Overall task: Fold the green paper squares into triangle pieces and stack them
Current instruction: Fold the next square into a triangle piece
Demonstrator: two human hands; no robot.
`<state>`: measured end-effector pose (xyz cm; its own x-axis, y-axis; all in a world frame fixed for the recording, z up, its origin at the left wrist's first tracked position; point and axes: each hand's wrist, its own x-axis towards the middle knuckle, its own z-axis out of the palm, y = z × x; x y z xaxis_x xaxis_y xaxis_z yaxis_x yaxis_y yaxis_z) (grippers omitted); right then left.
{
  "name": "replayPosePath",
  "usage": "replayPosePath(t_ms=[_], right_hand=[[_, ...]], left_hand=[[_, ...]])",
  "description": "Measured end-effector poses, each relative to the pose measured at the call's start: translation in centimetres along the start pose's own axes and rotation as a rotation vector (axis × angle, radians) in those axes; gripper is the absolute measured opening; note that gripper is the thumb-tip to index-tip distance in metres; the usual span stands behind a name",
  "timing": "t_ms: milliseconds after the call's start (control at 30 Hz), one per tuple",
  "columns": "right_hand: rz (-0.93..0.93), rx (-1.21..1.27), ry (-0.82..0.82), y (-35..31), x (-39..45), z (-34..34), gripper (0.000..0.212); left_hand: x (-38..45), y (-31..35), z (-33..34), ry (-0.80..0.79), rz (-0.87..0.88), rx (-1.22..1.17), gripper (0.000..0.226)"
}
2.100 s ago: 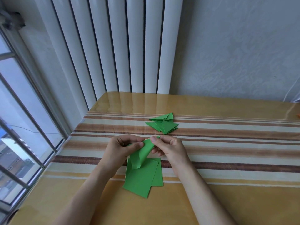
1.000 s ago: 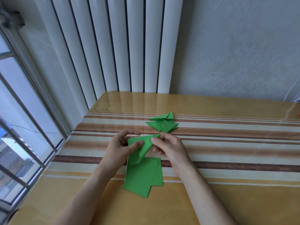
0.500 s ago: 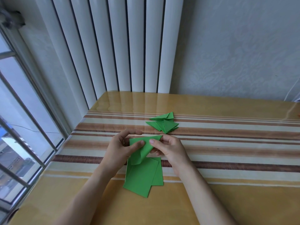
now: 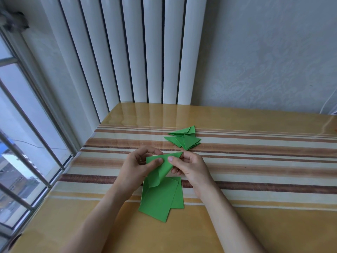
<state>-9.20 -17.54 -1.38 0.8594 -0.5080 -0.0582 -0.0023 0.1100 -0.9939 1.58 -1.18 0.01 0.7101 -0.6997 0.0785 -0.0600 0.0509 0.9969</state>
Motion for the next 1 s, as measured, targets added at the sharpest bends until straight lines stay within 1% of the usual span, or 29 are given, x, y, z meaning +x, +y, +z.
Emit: replayPosePath(t_ms=[233,433,633,933,1000], right_hand=[[-0.001,0.011,0.012,0.05,-0.06,0.01,0.021],[0.001,0.010,0.013,0.02,-0.08,0.05,0.019],[-0.001,0.006,0.018,0.00,-0.10,0.02,0.017],[-0.009,0.010,0.038,-0.09,-0.04,0.03,0.022],[-0.017,0.011,0.045,-0.10,-0.08,-0.01,0.019]], left_hand=[[-0.21,0.48,0.29,0.021,-0.021,0.004,0.010],[-0.21,0.37,0.31,0.020,-0.014,-0.010,0.015],[-0.14,0.09,0.07,0.020,-0.008,0.020,0.015],[-0.30,0.58,0.30,0.039,-0.044,0.028,0.015],[-0.36,0.71,0.34,0.049,-0.050,0.033,0.015]])
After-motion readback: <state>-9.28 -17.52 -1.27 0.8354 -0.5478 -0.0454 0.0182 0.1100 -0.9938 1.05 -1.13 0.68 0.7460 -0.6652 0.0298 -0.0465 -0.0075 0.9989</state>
